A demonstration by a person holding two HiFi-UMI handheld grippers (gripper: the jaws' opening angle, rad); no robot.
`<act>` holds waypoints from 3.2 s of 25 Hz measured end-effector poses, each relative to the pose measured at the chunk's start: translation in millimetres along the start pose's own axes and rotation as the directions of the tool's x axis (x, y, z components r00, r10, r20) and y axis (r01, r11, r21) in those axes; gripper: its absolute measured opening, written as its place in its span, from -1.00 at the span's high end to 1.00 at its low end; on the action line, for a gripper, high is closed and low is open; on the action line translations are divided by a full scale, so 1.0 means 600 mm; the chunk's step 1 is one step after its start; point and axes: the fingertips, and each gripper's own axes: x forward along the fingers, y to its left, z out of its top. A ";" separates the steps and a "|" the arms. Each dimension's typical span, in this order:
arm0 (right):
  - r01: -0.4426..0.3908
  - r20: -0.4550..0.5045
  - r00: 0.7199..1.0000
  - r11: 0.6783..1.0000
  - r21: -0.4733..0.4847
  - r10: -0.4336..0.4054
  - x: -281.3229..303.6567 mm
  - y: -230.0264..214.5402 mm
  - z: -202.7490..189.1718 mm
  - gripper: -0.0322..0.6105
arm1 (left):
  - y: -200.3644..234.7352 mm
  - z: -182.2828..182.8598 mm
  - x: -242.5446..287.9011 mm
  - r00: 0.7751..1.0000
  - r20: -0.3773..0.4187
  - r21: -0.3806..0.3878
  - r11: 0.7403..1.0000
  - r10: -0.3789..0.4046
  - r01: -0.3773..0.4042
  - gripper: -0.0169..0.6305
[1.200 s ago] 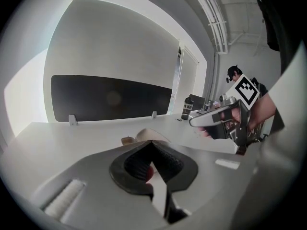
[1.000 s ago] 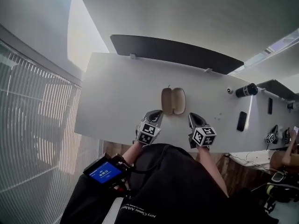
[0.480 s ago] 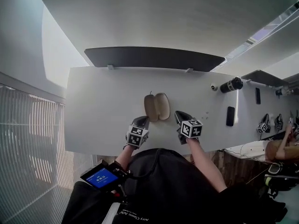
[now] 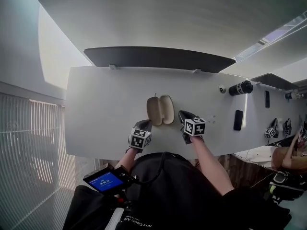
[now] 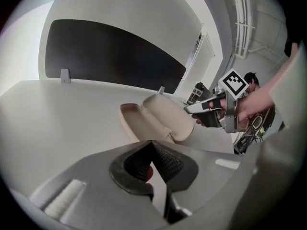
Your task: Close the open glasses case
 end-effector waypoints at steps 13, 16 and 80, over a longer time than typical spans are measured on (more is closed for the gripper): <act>-0.043 -0.040 0.998 0.999 -0.016 0.042 0.040 0.032 0.001 0.89 | 0.005 0.003 -0.004 1.000 0.002 -0.012 1.000 -0.010 0.010 0.93; -0.053 -0.031 0.998 0.998 -0.023 0.052 0.037 0.044 0.008 0.89 | 0.007 0.006 -0.006 1.000 0.003 -0.008 1.000 -0.008 0.008 0.93; -0.335 -0.240 0.942 0.689 -0.642 0.234 0.107 0.308 0.010 0.89 | 0.043 0.075 -0.084 0.996 0.085 0.056 0.998 0.007 -0.012 0.93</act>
